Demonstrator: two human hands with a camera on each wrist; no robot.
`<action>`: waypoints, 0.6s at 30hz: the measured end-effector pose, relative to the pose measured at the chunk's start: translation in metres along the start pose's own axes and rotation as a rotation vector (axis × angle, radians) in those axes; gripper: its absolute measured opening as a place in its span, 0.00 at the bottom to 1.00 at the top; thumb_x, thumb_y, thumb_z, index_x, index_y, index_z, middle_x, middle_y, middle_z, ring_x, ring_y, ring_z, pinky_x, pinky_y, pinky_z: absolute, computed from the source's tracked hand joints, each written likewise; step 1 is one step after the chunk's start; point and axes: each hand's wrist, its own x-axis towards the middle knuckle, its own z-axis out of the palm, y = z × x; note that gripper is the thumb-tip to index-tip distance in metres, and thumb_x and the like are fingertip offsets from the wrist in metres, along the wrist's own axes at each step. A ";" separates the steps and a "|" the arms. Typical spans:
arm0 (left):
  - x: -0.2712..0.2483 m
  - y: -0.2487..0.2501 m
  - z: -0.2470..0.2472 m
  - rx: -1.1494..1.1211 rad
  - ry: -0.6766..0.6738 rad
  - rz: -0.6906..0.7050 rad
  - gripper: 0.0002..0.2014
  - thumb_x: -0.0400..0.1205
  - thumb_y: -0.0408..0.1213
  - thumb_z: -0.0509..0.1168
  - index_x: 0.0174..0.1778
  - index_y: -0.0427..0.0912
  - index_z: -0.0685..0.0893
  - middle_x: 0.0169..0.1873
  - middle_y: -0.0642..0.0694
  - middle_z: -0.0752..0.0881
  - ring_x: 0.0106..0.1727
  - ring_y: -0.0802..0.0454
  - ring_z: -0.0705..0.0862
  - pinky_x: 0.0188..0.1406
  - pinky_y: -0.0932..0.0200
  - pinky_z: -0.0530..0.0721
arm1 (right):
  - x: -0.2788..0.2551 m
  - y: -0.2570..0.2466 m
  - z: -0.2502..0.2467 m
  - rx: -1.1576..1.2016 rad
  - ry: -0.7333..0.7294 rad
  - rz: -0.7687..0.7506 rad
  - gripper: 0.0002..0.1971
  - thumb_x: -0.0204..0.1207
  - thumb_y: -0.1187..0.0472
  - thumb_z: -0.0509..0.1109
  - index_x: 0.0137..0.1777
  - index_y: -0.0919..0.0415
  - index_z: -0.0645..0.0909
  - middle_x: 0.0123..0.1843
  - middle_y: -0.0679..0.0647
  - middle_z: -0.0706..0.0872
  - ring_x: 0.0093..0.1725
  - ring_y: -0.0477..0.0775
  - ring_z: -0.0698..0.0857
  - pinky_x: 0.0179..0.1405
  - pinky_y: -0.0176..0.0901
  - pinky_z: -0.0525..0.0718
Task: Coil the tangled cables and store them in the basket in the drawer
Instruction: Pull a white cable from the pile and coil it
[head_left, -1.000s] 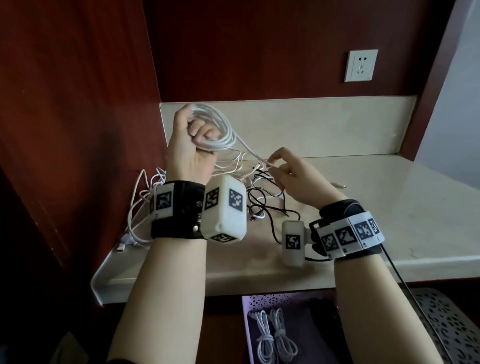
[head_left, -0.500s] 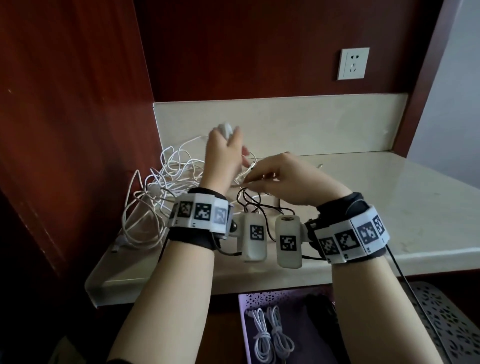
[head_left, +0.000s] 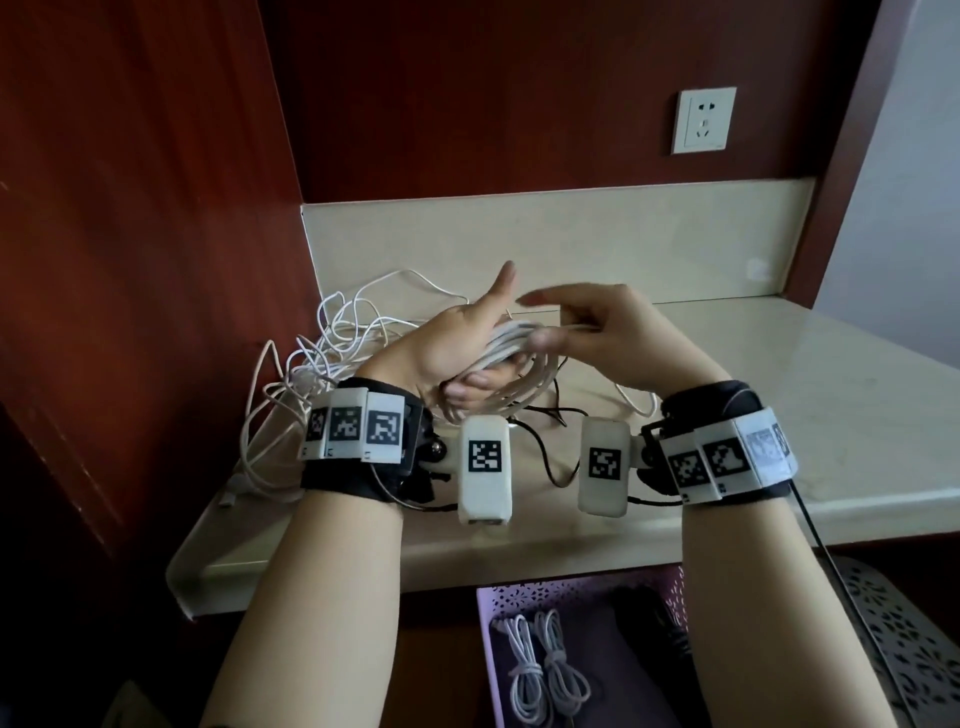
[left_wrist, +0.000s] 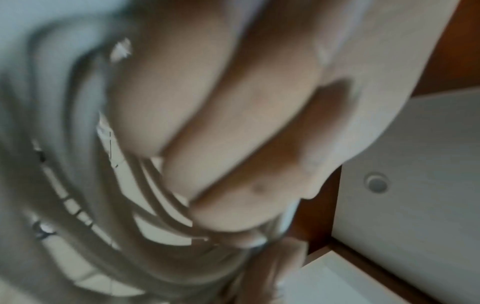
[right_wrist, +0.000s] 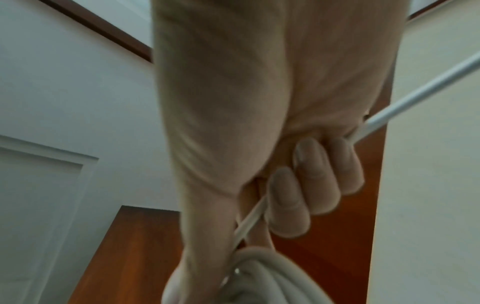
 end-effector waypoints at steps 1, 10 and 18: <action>-0.001 0.003 0.001 -0.040 -0.049 -0.018 0.41 0.81 0.68 0.33 0.33 0.32 0.73 0.11 0.47 0.61 0.06 0.57 0.57 0.11 0.75 0.58 | -0.001 0.001 0.000 0.044 -0.071 0.002 0.16 0.66 0.48 0.74 0.54 0.47 0.83 0.32 0.53 0.82 0.34 0.41 0.78 0.37 0.37 0.77; 0.000 0.013 -0.006 -0.100 -0.039 -0.027 0.37 0.79 0.71 0.40 0.32 0.38 0.72 0.12 0.50 0.61 0.08 0.60 0.56 0.11 0.72 0.53 | 0.003 0.009 0.006 -0.035 -0.057 0.024 0.12 0.66 0.48 0.75 0.34 0.55 0.81 0.25 0.41 0.73 0.27 0.42 0.68 0.28 0.35 0.66; 0.006 0.009 -0.004 0.462 0.134 0.068 0.35 0.57 0.53 0.75 0.58 0.40 0.80 0.42 0.46 0.88 0.41 0.49 0.87 0.47 0.48 0.86 | 0.000 0.012 -0.004 -0.043 -0.047 0.056 0.11 0.77 0.60 0.71 0.33 0.52 0.78 0.18 0.39 0.70 0.22 0.39 0.64 0.23 0.32 0.63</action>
